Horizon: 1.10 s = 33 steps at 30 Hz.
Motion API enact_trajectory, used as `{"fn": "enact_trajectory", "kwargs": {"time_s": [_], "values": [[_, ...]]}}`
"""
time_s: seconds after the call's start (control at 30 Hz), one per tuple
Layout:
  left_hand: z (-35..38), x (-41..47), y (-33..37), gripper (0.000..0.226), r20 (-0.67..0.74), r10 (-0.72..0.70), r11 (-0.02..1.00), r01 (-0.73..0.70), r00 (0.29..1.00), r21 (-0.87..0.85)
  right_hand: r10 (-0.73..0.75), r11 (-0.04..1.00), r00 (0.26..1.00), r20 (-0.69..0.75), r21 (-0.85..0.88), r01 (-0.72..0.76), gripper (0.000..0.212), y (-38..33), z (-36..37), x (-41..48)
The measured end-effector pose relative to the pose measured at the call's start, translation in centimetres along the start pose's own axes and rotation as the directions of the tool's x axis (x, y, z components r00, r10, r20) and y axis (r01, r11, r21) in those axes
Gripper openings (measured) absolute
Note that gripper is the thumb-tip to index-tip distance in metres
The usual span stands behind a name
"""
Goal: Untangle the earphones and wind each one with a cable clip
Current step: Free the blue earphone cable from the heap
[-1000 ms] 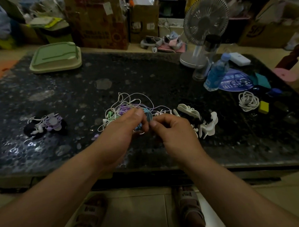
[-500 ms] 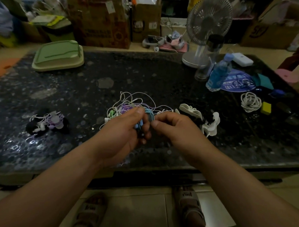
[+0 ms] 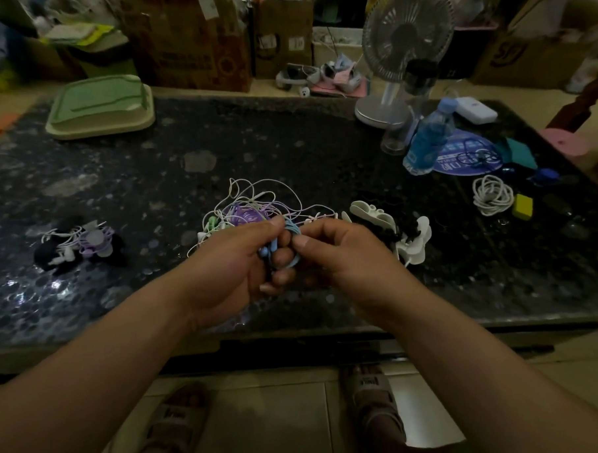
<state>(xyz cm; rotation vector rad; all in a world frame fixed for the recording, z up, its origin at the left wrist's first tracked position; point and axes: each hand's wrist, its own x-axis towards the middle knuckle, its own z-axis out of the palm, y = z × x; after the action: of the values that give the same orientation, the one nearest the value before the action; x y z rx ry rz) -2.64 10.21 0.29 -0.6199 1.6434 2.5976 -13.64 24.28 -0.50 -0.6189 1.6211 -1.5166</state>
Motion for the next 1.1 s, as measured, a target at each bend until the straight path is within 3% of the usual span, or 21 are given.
{"fn": "enact_trajectory", "kwargs": {"time_s": [0.07, 0.17, 0.4, 0.6, 0.73, 0.83, 1.1], "values": [[0.6, 0.2, -0.3, 0.032, -0.069, 0.029, 0.999, -0.028, 0.997, 0.014, -0.041, 0.999, 0.998, -0.049, -0.028, 0.039, 0.009, 0.4, 0.1, 0.2], [1.3, 0.5, -0.8, 0.033, -0.171, 0.094, 0.991, -0.075, 0.981, 0.112, -0.131, 0.959, 0.986, -0.100, -0.264, 0.101, 0.014, 0.8, 0.3, 0.6], [1.3, 0.3, -1.1, 0.027, -0.176, 0.081, 0.991, -0.061, 0.981, 0.120, -0.130, 0.907, 0.990, -0.060, -0.410, 0.094, 0.018, 0.5, -0.6, 0.9], [0.5, 0.5, -1.0, 0.029, -0.136, 0.052, 0.998, -0.047, 0.989, 0.034, -0.134, 0.945, 0.991, -0.026, -0.303, 0.120, 0.020, 0.8, 0.6, 0.6], [0.9, 1.0, -1.4, 0.028, -0.148, 0.057, 0.998, -0.051, 0.987, 0.049, -0.169, 0.920, 0.982, -0.085, -0.370, 0.126, 0.014, 0.8, 0.2, 0.7], [1.1, 1.2, -1.5, 0.025, -0.132, 0.052, 0.999, -0.050, 0.990, 0.016, -0.207, 0.899, 0.971, -0.123, -0.414, 0.139, 0.021, 0.5, 0.1, 0.5], [0.7, 1.0, -1.7, 0.025, -0.132, -0.030, 0.990, 0.011, 0.991, -0.142, -0.196, 0.899, 0.979, -0.053, -0.409, 0.158, 0.014, 0.5, 0.1, 0.7]]}}
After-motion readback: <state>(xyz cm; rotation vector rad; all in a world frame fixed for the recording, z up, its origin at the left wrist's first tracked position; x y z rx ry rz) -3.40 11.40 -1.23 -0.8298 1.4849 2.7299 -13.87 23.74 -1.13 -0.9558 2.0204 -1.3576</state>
